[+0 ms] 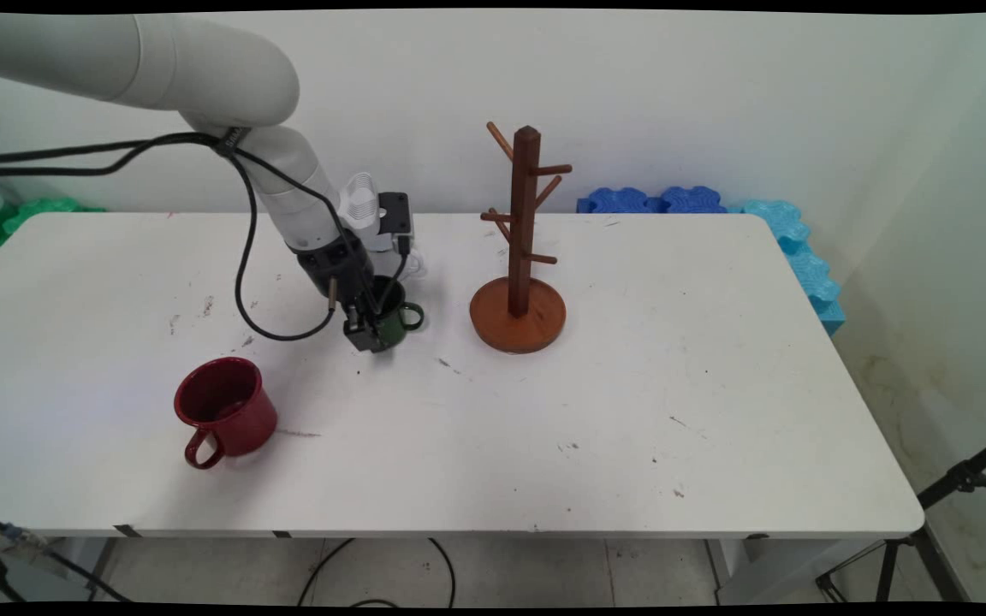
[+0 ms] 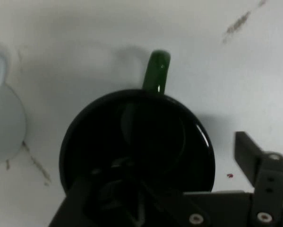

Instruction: Place the picked object on the table

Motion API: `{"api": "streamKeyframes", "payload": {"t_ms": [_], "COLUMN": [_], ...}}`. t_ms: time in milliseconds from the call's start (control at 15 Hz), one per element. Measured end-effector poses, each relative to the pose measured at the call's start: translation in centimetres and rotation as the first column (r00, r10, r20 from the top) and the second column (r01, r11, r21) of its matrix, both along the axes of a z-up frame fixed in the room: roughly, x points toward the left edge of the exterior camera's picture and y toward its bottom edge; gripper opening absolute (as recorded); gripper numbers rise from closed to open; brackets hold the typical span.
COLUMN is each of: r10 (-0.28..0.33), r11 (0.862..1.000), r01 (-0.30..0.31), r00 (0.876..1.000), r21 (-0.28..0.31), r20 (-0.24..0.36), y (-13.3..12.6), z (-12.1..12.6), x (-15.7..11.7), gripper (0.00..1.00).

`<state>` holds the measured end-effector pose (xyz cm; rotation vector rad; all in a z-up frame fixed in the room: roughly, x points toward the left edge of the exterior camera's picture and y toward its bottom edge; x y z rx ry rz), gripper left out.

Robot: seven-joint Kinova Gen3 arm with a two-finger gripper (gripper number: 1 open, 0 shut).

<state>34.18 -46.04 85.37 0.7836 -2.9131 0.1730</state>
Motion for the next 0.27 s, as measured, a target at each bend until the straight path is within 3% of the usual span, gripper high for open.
{"api": "streamKeyframes", "payload": {"t_ms": [267], "r10": [-0.003], "r11": [1.000], "r01": [0.003], "r00": [1.000], "r21": [-0.007], "r20": [-0.018], "y": [-0.10], "z": [-0.25], "x": [-0.37], "gripper": [1.00]}}
